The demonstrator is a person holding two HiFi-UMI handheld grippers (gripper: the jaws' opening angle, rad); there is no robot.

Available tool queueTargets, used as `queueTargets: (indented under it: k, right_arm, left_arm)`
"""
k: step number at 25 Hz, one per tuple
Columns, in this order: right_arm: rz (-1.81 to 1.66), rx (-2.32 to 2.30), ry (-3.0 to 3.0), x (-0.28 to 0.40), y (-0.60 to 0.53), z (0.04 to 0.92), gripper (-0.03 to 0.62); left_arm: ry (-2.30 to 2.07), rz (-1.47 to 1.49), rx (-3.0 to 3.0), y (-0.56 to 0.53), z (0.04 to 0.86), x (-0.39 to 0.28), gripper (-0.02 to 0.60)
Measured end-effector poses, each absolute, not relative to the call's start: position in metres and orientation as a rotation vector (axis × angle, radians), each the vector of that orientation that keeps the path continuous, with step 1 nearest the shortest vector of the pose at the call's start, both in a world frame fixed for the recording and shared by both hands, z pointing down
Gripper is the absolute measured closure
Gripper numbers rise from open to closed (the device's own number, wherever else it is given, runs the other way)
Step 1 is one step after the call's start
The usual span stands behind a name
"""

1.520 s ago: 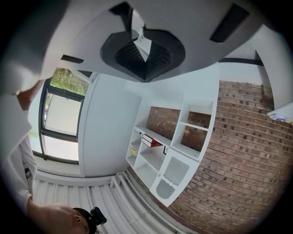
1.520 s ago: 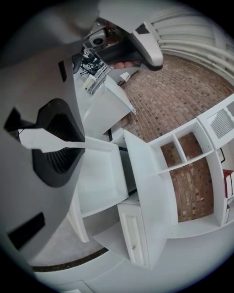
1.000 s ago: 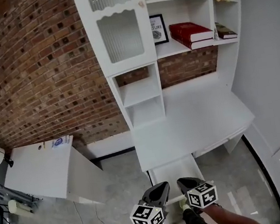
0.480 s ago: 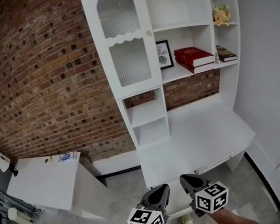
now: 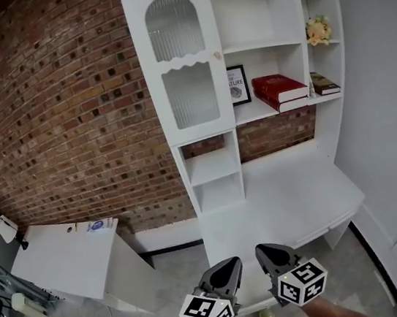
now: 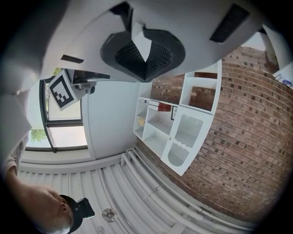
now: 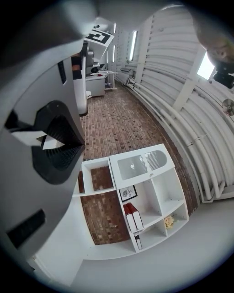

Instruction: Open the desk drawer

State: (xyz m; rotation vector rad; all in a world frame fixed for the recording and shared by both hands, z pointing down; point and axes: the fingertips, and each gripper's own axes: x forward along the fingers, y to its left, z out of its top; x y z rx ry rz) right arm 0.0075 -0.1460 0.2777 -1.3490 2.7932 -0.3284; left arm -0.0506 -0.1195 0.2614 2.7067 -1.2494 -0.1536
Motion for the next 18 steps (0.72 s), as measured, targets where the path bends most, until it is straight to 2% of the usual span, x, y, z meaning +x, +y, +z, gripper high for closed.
queueTargets:
  k: [18]
  right_arm:
    - [-0.313,-1.360,2.812,0.003,-0.163,0.284,0.577]
  left_arm:
    - [-1.278,-0.178,2.690,-0.139,0.266,-0.058,0.569]
